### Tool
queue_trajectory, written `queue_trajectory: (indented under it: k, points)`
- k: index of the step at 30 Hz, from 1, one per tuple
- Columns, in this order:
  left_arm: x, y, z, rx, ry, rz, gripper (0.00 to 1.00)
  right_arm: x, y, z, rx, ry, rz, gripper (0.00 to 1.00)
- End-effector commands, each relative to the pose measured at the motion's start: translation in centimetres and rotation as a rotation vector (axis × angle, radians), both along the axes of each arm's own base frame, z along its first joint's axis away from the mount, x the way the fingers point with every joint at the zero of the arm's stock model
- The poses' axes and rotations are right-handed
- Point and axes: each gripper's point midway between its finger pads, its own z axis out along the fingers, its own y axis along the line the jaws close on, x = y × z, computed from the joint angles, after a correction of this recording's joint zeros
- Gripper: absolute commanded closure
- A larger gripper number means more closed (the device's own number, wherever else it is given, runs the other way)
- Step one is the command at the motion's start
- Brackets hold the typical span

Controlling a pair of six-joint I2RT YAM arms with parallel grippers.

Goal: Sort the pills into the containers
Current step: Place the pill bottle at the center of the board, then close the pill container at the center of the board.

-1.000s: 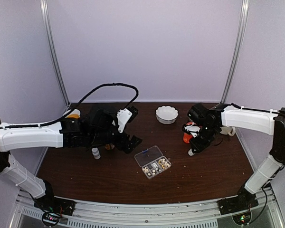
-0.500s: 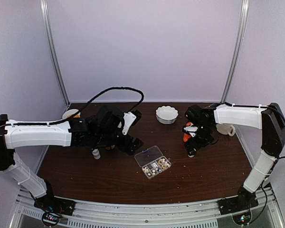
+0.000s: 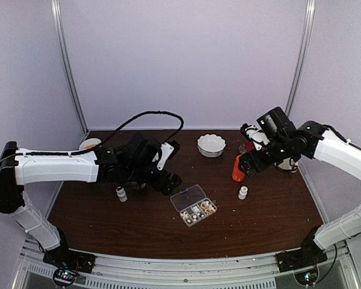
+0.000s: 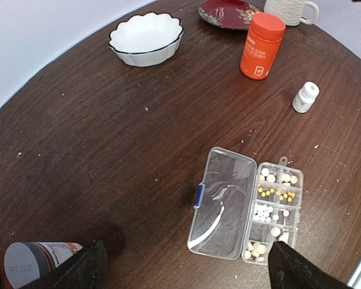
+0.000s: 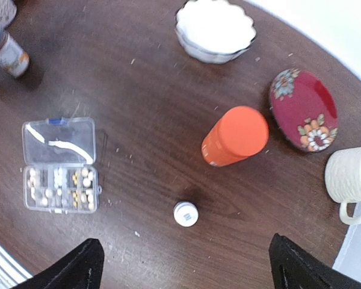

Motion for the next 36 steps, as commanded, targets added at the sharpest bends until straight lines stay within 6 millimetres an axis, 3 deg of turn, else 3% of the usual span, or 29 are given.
queue_trajectory:
  k: [1, 4, 6, 10, 13, 17, 21, 27, 29, 32, 36]
  points:
    - [1.0, -0.9, 1.6, -0.04, -0.028, 0.011, 0.03, 0.7, -2.5, 5.2, 0.127, -0.218, -0.183, 0.0]
    - [1.8, -0.3, 1.0, -0.014, -0.025, 0.068, 0.02, -1.1, -0.9, 5.7, 0.318, -0.253, -0.091, 0.0]
    - [2.3, 0.1, 0.4, -0.006, 0.001, 0.107, 0.03, -2.1, 0.4, 5.2, 0.405, -0.215, -0.044, 0.09]
    - [3.2, 0.7, -0.5, -0.015, 0.05, 0.144, 0.02, -4.0, 2.5, 1.8, 0.474, -0.063, -0.002, 0.25]
    - [3.8, 0.9, -0.9, -0.01, 0.061, 0.155, 0.03, -5.5, 3.8, -1.8, 0.422, -0.015, 0.021, 0.27]
    - [4.8, 0.9, -1.9, 0.003, 0.1, 0.159, 0.11, -7.6, 6.1, -5.2, 0.345, 0.025, 0.062, 0.29]
    - [5.3, 0.6, -3.5, 0.046, 0.139, 0.157, 0.17, -9.4, 8.7, -7.7, 0.367, 0.06, 0.089, 0.31]
    - [6.2, 0.8, -5.5, 0.09, 0.186, 0.175, 0.26, -11.1, 12.1, -9.9, 0.411, 0.053, 0.083, 0.38]
    - [6.3, 0.9, -6.1, 0.09, 0.207, 0.177, 0.32, -11.6, 12.8, -10.5, 0.405, 0.054, 0.087, 0.46]
    - [6.4, 1.0, -6.9, 0.093, 0.229, 0.166, 0.46, -12.1, 13.7, -11.6, 0.402, 0.065, 0.09, 0.65]
    - [6.3, 1.0, -7.9, 0.108, 0.25, 0.145, 0.69, -12.2, 14.1, -13.4, 0.37, 0.083, 0.065, 1.0]
